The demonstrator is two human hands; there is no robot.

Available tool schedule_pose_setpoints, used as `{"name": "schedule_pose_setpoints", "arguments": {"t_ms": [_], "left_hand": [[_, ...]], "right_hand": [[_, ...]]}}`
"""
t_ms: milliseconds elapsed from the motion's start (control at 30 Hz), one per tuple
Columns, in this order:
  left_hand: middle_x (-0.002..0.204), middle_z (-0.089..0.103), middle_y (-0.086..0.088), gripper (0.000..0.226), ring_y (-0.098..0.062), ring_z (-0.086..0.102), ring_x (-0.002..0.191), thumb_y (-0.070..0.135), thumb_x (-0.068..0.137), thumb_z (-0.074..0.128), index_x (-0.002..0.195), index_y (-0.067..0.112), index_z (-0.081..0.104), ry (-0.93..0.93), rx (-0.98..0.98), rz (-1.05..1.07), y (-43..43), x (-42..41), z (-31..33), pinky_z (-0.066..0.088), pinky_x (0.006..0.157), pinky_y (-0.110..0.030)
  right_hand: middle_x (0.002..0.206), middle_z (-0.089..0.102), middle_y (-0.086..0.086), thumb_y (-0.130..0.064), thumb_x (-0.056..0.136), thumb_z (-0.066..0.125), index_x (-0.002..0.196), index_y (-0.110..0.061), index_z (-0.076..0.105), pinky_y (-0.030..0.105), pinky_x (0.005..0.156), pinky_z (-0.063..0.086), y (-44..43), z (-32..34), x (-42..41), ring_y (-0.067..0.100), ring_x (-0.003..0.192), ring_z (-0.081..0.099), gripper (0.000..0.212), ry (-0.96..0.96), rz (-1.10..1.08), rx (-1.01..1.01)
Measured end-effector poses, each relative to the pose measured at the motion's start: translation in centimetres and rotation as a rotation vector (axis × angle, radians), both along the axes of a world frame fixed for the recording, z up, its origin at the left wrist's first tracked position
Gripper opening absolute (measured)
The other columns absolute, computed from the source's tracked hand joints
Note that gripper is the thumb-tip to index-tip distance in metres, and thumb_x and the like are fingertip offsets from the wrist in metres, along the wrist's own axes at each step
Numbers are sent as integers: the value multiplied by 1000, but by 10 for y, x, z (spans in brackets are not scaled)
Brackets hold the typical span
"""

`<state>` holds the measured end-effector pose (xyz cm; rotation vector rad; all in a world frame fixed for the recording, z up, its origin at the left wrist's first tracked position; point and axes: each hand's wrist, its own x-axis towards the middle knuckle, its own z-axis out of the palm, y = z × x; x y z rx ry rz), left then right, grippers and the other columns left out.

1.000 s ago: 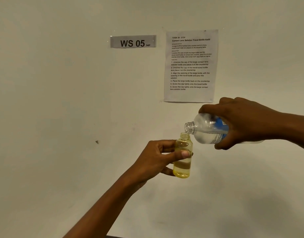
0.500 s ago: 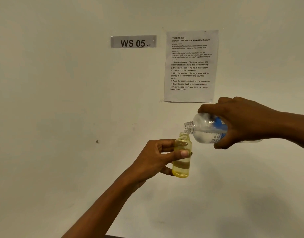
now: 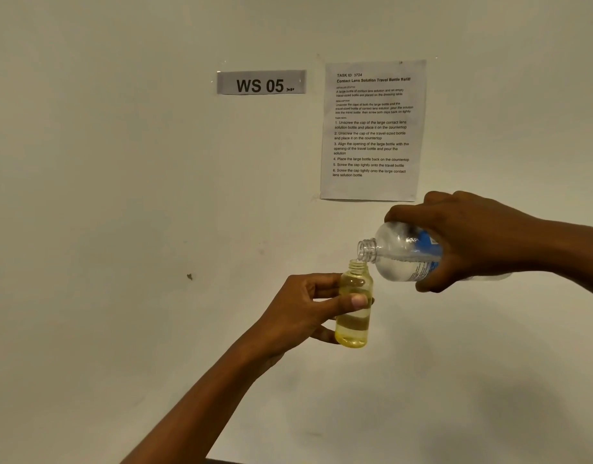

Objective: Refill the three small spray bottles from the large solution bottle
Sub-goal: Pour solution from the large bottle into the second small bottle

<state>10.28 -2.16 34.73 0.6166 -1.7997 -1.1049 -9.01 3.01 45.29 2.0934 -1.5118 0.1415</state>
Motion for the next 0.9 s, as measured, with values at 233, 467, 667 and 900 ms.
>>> {"name": "schedule_pose_setpoints", "arguments": {"t_ms": [233, 467, 667, 900], "left_hand": [[99, 74, 1, 20, -15, 71, 90, 23, 80, 67, 99, 28, 68, -1, -2, -1, -1, -1, 0, 59, 64, -28], [97, 75, 2, 18, -14, 72, 87, 20, 81, 67, 98, 27, 68, 2, 6, -11, -1, -2, 0, 57, 60, -24], [100, 74, 0, 20, -15, 71, 89, 20, 82, 67, 100, 26, 68, -5, 8, -5, -1, -3, -2, 57, 62, -25], [102, 73, -1, 23, -17, 71, 91, 20, 82, 66, 105, 23, 67, -14, 7, -1, -3, -3, -3, 59, 65, -28]], "right_hand": [[109, 51, -7, -50, 62, 73, 122, -37, 34, 25, 79, 44, 0, 0, -2, 9, 87, 40, 73, -6, 4, 9], [98, 43, -11, -52, 63, 73, 124, -38, 31, 22, 73, 39, -1, -1, -3, 8, 83, 37, 75, 10, -13, 13], [99, 46, -11, -52, 62, 73, 123, -38, 33, 23, 75, 40, -2, -2, -4, 8, 83, 37, 74, 2, -2, 18], [97, 43, -11, -52, 62, 73, 124, -37, 32, 24, 77, 42, -2, -2, -4, 8, 84, 37, 76, -1, -4, 25]]}}
